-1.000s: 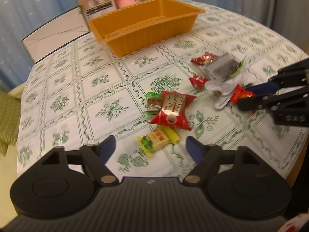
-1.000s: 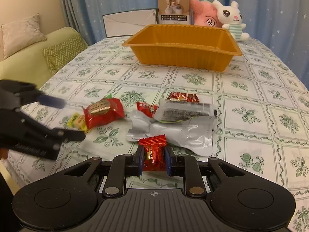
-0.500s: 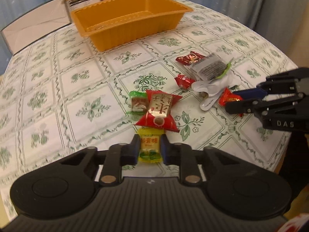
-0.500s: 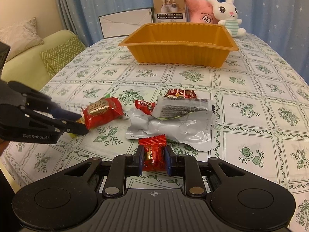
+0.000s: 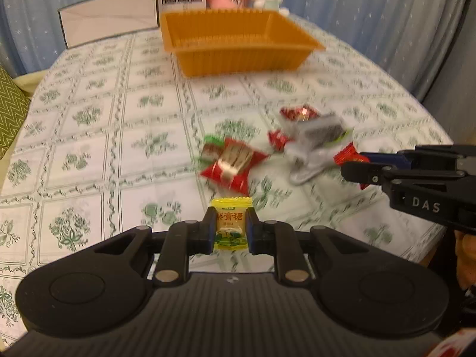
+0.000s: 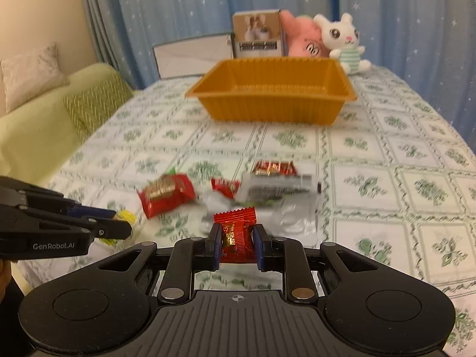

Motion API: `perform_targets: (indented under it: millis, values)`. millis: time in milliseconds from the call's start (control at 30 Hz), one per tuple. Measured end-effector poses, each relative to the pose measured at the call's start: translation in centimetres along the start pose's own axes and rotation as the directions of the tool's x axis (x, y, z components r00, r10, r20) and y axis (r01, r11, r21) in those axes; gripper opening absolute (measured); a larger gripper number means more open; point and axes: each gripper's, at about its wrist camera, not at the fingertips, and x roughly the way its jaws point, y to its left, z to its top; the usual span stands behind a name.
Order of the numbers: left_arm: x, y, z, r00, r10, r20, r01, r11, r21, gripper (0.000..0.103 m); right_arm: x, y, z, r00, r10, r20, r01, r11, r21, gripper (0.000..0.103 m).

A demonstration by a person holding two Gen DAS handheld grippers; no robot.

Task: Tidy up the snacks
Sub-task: 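Carry both packets over the orange tray and open both tools to drop them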

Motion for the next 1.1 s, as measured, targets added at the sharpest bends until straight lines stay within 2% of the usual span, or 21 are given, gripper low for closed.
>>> perform_targets:
  millis: [400, 567, 833, 1100]
  values:
    - [-3.6, -1.9, 4.9, 0.991, 0.034, 0.128, -0.033, 0.999, -0.011, 0.018, -2.9, -1.2, 3.7, 0.996, -0.004, 0.089, -0.002, 0.998, 0.068, 0.022]
    - [-3.8, -2.2, 7.0, 0.984, 0.012, 0.180, -0.008, 1.000, -0.023, 0.018, -3.5, -1.7, 5.7, 0.993, -0.028, 0.116, 0.020, 0.997, 0.074, 0.022]
    - [-2.5, -2.5, 10.4, 0.971, -0.021, 0.236, 0.026, 0.999, -0.019, 0.018, -3.8, -3.2, 9.4, 0.984, -0.075, 0.164, 0.061, 0.994, 0.087, 0.022]
    - [2.1, -0.8, 15.2, 0.960, -0.013, 0.280, 0.029, 0.998, -0.050, 0.018, -0.3, -6.3, 13.9, 0.976, -0.078, 0.203, 0.060, 0.994, 0.091, 0.022]
